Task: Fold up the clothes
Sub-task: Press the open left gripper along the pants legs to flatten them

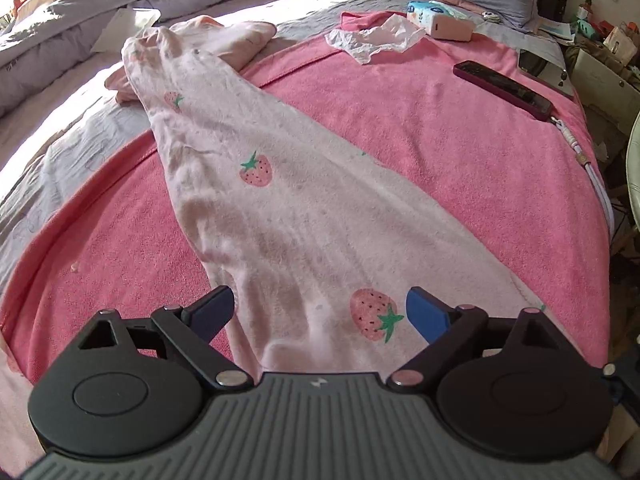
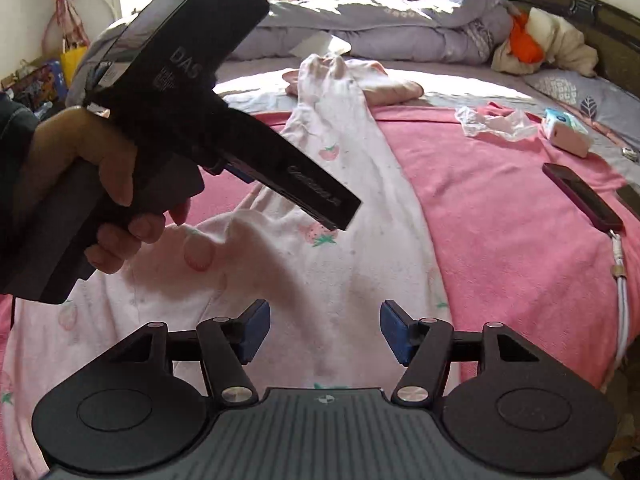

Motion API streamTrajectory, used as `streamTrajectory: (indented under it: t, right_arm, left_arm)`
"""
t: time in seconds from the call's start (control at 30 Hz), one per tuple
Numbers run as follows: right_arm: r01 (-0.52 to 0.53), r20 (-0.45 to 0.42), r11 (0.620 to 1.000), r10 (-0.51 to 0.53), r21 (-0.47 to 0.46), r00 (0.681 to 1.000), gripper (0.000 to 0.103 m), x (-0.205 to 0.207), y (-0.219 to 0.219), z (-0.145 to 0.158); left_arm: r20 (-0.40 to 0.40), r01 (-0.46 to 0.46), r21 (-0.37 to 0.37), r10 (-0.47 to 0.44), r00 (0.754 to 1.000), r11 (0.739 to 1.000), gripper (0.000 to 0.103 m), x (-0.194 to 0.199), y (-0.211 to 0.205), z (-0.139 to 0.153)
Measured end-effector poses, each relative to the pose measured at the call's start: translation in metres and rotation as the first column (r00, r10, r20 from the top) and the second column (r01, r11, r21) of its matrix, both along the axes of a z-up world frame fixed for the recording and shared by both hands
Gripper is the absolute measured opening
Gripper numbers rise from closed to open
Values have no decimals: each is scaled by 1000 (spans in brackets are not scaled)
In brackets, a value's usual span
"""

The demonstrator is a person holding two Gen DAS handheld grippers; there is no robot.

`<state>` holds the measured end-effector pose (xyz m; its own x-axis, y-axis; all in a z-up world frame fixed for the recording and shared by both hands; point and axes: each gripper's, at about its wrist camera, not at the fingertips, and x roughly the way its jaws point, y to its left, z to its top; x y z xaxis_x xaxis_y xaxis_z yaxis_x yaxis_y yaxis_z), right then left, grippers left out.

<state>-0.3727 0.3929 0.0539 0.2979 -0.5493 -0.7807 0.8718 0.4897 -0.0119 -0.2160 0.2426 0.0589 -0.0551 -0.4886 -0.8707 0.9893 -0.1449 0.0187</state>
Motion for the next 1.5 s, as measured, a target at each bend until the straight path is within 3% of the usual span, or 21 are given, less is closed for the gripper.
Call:
streamTrajectory:
  t: [0.07, 0.13, 0.27, 0.37, 0.47, 0.57, 0.63, 0.7, 0.77, 0.83, 0.9, 1.1, 1.17, 1.23, 1.5]
  right_arm:
    - [-8, -19, 1000, 7, -17, 1000, 62, -3, 15, -13]
    - [-11, -23, 1000, 11, -8, 1000, 62, -19, 42, -13]
    - [2, -23, 995, 0, 103, 1000, 62, -54, 91, -8]
    - [22, -61, 951, -3, 307, 998, 63, -66, 93, -5]
    - [52, -9, 960, -52, 276, 999, 62, -72, 81, 17]
    - [57, 69, 989, -67, 136, 995, 64, -56, 40, 36]
    - [50, 119, 998, -55, 49, 991, 64, -36, 1, 34]
    - [42, 111, 999, -40, -15, 993, 64, -15, -27, 23]
    - [42, 57, 999, -41, -4, 998, 63, 0, -48, 5]
    - [47, 33, 999, -47, 9, 998, 64, 5, -47, -17]
    - [27, 23, 998, -26, -56, 999, 65, 3, -29, -25]
    - [26, 45, 999, -25, -21, 999, 65, -13, -9, -23]
    - [8, 36, 1000, -8, -3, 999, 65, -17, -3, -21]
    - [-12, 27, 1000, 12, 20, 1000, 65, -22, 6, -18]
    - [-74, -14, 980, 78, 182, 997, 71, -40, 43, -8]
  left_arm:
    - [67, -21, 39, 18, 998, 999, 97, 0, -9, -13]
    - [56, -59, 32, 57, 997, 998, 100, 10, -12, -14]
    - [134, -88, -6, 88, 987, 996, 100, 25, -18, -11]
    - [202, -102, -36, 107, 973, 994, 98, 37, -27, -3]
    - [257, -109, -104, 133, 957, 989, 95, 47, -32, 12]
    - [145, -75, -181, 102, 984, 981, 95, 51, -29, 35]
    - [-4, -42, -186, 42, 999, 982, 95, 49, -32, 46]
    - [-129, -31, -130, 14, 991, 991, 92, 44, -39, 42]
    - [-192, -45, -60, 33, 981, 997, 86, 34, -48, 29]
    - [-164, -71, -3, 70, 984, 997, 80, 24, -59, 9]
    - [-99, -99, 36, 102, 990, 994, 75, 17, -73, -10]
    - [38, -116, -50, 118, 992, 992, 84, 18, -122, -22]
    - [47, -120, -52, 123, 991, 991, 91, 28, -149, -24]
    - [93, -141, -66, 147, 985, 988, 90, 37, -176, -28]
    - [117, -226, -89, 236, 965, 970, 94, 74, -273, -36]
